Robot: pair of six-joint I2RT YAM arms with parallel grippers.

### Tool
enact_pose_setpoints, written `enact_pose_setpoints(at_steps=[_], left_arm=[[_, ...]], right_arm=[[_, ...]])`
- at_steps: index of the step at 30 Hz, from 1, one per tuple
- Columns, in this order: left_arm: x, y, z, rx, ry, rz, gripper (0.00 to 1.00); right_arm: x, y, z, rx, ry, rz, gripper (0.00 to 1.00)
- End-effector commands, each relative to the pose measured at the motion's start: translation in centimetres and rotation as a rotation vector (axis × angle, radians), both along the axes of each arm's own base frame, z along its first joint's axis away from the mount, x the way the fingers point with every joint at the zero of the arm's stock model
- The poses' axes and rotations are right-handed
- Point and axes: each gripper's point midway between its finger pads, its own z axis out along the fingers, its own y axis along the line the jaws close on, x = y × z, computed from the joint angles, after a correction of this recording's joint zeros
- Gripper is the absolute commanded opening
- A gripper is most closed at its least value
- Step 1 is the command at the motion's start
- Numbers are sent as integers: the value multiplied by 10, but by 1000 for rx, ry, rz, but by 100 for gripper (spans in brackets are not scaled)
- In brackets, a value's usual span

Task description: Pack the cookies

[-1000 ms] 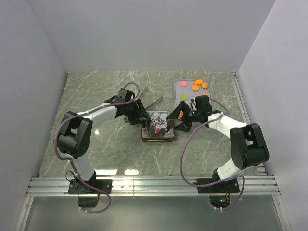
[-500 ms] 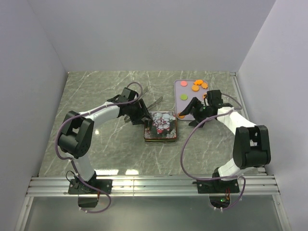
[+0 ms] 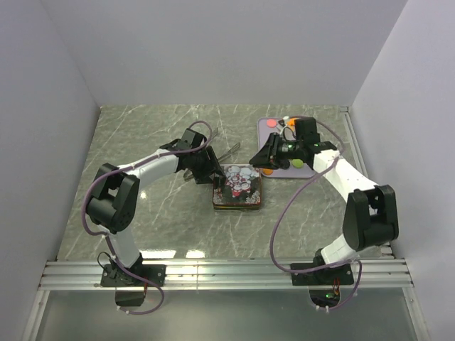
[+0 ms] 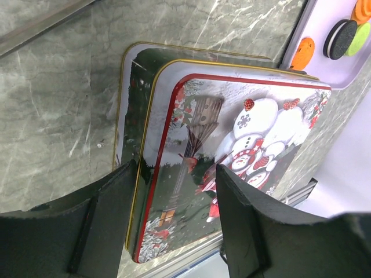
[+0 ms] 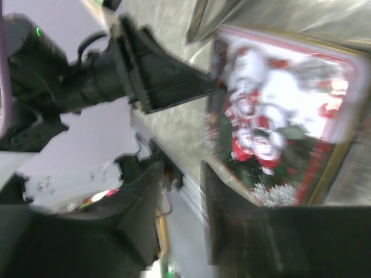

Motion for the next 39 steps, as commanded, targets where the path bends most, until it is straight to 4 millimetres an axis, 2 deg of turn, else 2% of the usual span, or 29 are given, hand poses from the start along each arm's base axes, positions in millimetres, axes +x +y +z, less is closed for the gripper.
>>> enact_pose_setpoints(at_steps=[1, 3, 4, 6, 9, 13, 16, 20, 23, 26, 34, 39], left_arm=[[9, -7, 13, 1, -42, -6, 62], [9, -8, 15, 2, -47, -11, 62], [10, -8, 14, 4, -45, -10, 62], [9, -9, 15, 8, -45, -12, 62], [9, -9, 16, 10, -50, -17, 62], [8, -10, 16, 7, -51, -17, 62], [6, -11, 17, 3, -50, -21, 62], [5, -11, 18, 4, -56, -22, 62], [6, -10, 21, 2, -64, -18, 62], [5, -7, 22, 15, -69, -16, 63], [0, 11, 20, 97, -84, -1, 65], [-1, 36, 22, 172, -107, 45, 68]], right_arm=[[-11, 19, -7, 70, 42, 97, 33], [-11, 22, -13, 97, 42, 98, 25], [-11, 22, -22, 101, 64, 92, 16], [-18, 21, -45, 100, 125, 71, 7], [-26, 12, -89, 11, 227, 19, 1], [-38, 0, -137, -77, 338, -30, 0], [-39, -5, -150, -105, 365, -52, 0], [-36, -11, -151, -152, 353, -69, 0], [-38, -25, -157, -231, 367, -104, 0], [-43, -32, -157, -229, 376, -117, 0], [-34, -35, -130, -251, 300, -123, 0], [-32, -35, -116, -250, 282, -125, 0]])
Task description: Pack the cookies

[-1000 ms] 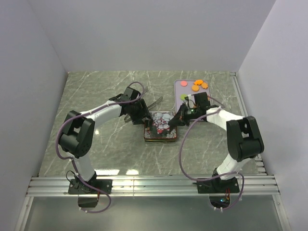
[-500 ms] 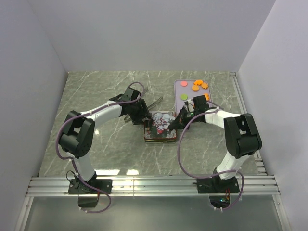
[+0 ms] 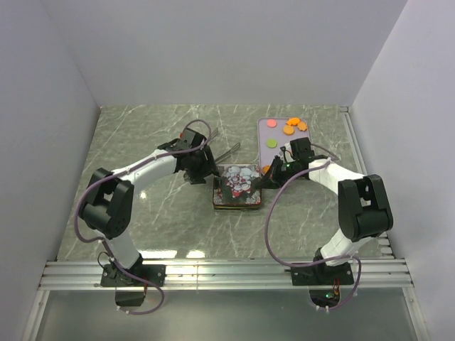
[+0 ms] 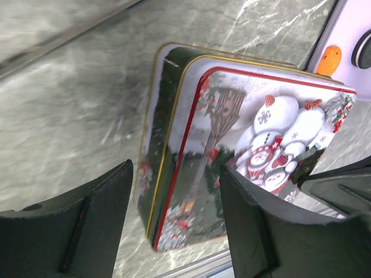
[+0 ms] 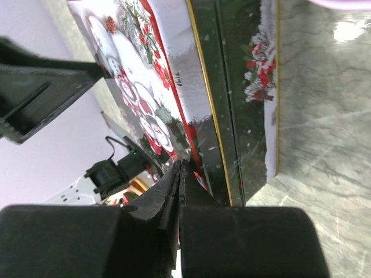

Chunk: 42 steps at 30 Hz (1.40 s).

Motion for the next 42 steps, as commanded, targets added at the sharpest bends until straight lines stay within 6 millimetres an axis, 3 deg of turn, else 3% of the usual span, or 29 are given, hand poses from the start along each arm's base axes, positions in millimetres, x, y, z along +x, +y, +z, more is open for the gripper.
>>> enact_pose_setpoints(at_steps=[1, 6, 12, 13, 21, 26, 27, 31, 32, 34, 36, 38, 40, 41, 42], left_arm=[[3, 24, 24, 58, -86, 28, 68], [15, 61, 47, 101, -155, 101, 68], [15, 97, 82, 136, -265, 142, 68], [15, 103, 86, 158, -286, 141, 69], [5, 139, 121, 209, -438, 184, 69], [-6, 145, 123, 180, -504, 181, 67], [-10, 145, 136, 154, -555, 184, 67], [-19, 142, 151, 86, -659, 182, 69], [-18, 140, 150, 75, -667, 176, 69], [-20, 133, 145, 47, -652, 154, 69], [-19, 128, 135, 38, -613, 137, 66], [-19, 120, 137, 7, -605, 106, 64], [-22, 118, 139, -13, -625, 96, 63], [-23, 117, 145, -26, -653, 91, 64], [-24, 119, 156, -41, -705, 100, 67]], right_arm=[[5, -21, -4, -146, -32, -39, 0], [10, -21, 22, -161, -85, -43, 0], [17, -16, 86, -168, -217, -43, 0], [20, -16, 106, -161, -268, -51, 0], [-7, -22, 174, -169, -440, -66, 1], [-31, -29, 203, -157, -561, -64, 16], [-40, -31, 217, -143, -625, -69, 19], [-58, -36, 214, -140, -682, -60, 35], [-62, -35, 209, -133, -670, -49, 41], [-63, -32, 188, -132, -610, -27, 44], [-63, -26, 181, -132, -590, -12, 52], [-66, -19, 185, -134, -608, 4, 66], [-67, -17, 195, -146, -647, 7, 71], [-71, -12, 198, -143, -658, 30, 80], [-75, -9, 204, -136, -684, 47, 82]])
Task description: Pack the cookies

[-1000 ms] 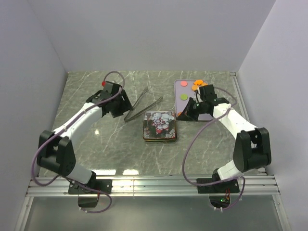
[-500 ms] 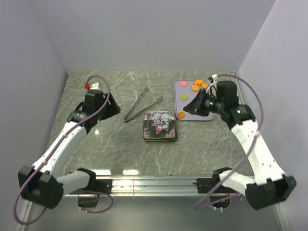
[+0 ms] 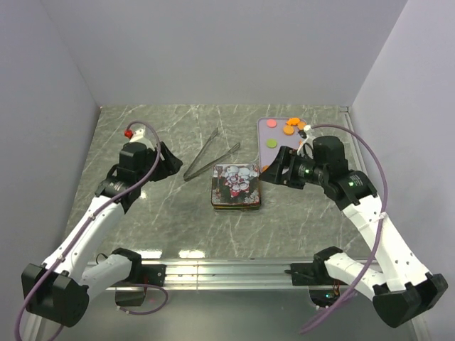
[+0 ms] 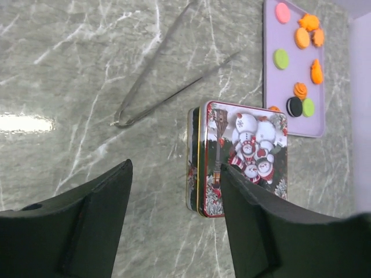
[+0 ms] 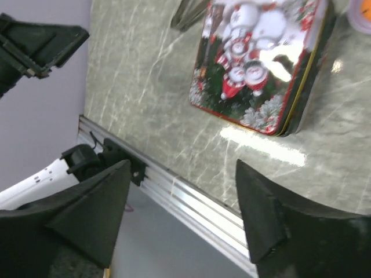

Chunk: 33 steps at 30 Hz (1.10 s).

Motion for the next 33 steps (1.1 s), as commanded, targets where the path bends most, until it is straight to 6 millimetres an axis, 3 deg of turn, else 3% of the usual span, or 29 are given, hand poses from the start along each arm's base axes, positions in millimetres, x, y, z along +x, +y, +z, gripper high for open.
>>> enact_pose_setpoints(at_steps=[1, 7, 15, 16, 17, 18, 19, 20, 21, 25, 27, 28, 33], left_arm=[[-1, -5, 27, -58, -136, -28, 69], [2, 25, 18, 44, -144, 102, 69], [9, 64, 25, 197, -284, 241, 69], [9, 80, 10, 223, -265, 329, 67], [10, 86, 11, 220, -289, 371, 66], [9, 93, 10, 237, -304, 401, 67], [5, 104, -4, 281, -291, 448, 68], [5, 109, -4, 287, -310, 470, 70], [2, 114, -12, 317, -317, 481, 74], [-1, 124, -22, 349, -321, 523, 82], [-4, 136, -29, 336, -300, 615, 97], [-5, 139, -32, 341, -297, 636, 99], [2, 141, -43, 385, -276, 639, 99]], right_arm=[[-6, 7, 32, 2, -142, 46, 83], [-21, 28, 54, 76, -223, 151, 87], [-14, 57, 69, 16, -260, 201, 87], [-13, 61, 69, -3, -260, 206, 87], [-19, 69, 70, -23, -265, 237, 87], [-12, 72, 71, -74, -272, 229, 87], [-13, 77, 71, -101, -280, 237, 87], [-21, 84, 68, -137, -276, 270, 87], [-10, 86, 72, -188, -305, 238, 87], [-8, 100, 70, -258, -319, 254, 87], [-10, 109, 66, -266, -319, 281, 87], [-9, 110, 65, -276, -326, 269, 87], [-15, 129, 53, -297, -335, 313, 87]])
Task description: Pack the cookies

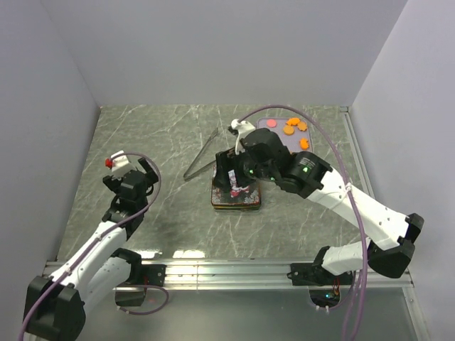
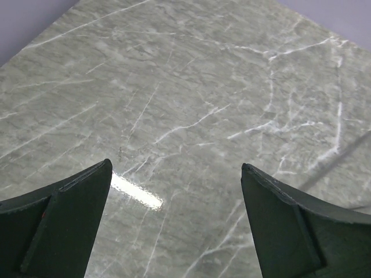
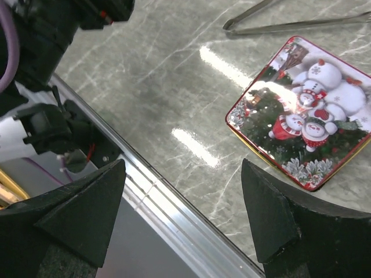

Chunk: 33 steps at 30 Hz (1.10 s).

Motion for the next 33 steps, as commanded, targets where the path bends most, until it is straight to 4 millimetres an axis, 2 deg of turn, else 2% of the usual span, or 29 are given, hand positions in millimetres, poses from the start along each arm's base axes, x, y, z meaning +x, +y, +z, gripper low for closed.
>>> enact_pose_setpoints(at_steps=[1, 10, 17, 20, 25, 28, 29, 30, 33], left_arm=[[10, 7, 11, 9, -63, 57, 99], [29, 15, -11, 105, -18, 110, 99], [47, 15, -51, 121, 54, 141, 99], [56, 17, -50, 117, 60, 173, 99], [69, 19, -47, 96, 37, 128, 99], [78, 27, -45, 62, 23, 134, 99], [78, 34, -55, 60, 58, 156, 99], [85, 35, -50, 42, 46, 168, 99], [95, 37, -53, 35, 66, 154, 99]], right_arm=[[1, 7, 10, -2, -65, 4, 87], [-4, 23, -2, -10, -75, 85, 87], [-5, 29, -7, -28, -75, 101, 87], [-4, 29, -11, -39, -68, 96, 87], [-5, 29, -12, -43, -71, 104, 87], [-5, 29, -13, -52, -70, 114, 87], [-7, 29, -14, -53, -67, 114, 87], [-7, 28, -16, -56, -63, 114, 87], [-9, 25, -18, -56, -55, 103, 87]])
